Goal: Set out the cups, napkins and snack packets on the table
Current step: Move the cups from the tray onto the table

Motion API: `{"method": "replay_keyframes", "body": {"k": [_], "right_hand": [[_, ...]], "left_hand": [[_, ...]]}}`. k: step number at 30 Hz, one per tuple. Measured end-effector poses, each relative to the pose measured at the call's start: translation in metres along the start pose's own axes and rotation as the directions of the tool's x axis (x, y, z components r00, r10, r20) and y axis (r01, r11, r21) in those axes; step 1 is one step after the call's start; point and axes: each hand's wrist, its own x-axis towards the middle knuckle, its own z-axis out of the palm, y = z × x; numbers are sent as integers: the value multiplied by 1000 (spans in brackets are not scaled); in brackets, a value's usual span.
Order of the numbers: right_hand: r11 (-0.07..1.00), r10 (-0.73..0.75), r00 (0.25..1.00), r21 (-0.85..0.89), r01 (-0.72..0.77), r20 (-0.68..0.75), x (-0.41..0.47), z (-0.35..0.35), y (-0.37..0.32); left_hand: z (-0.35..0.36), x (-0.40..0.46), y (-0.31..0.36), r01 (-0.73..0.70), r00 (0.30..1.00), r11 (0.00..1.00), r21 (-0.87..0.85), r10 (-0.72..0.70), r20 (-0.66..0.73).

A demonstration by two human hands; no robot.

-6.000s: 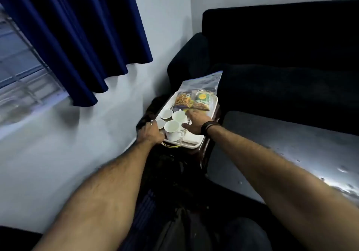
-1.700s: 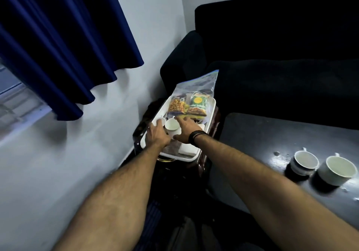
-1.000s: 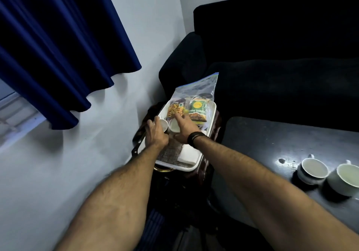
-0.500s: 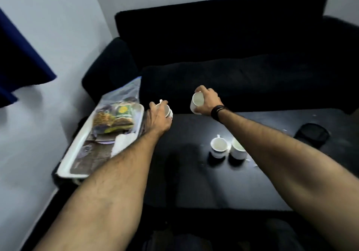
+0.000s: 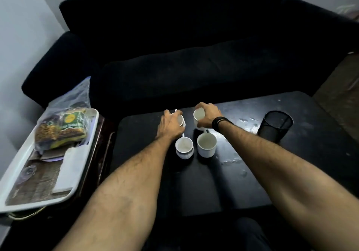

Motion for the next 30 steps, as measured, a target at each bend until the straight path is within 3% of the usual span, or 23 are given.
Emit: {"method": "replay_keyframes", "body": {"k": [22, 30], "right_hand": [[999, -36, 994, -33, 40, 104, 10, 24, 18], [996, -78, 972, 35, 88, -224, -4, -18, -14]], "left_hand": [[35, 13, 5, 57, 990, 995, 79, -67, 124], [-10, -1, -11, 87, 995, 996, -4, -87, -59]]}}
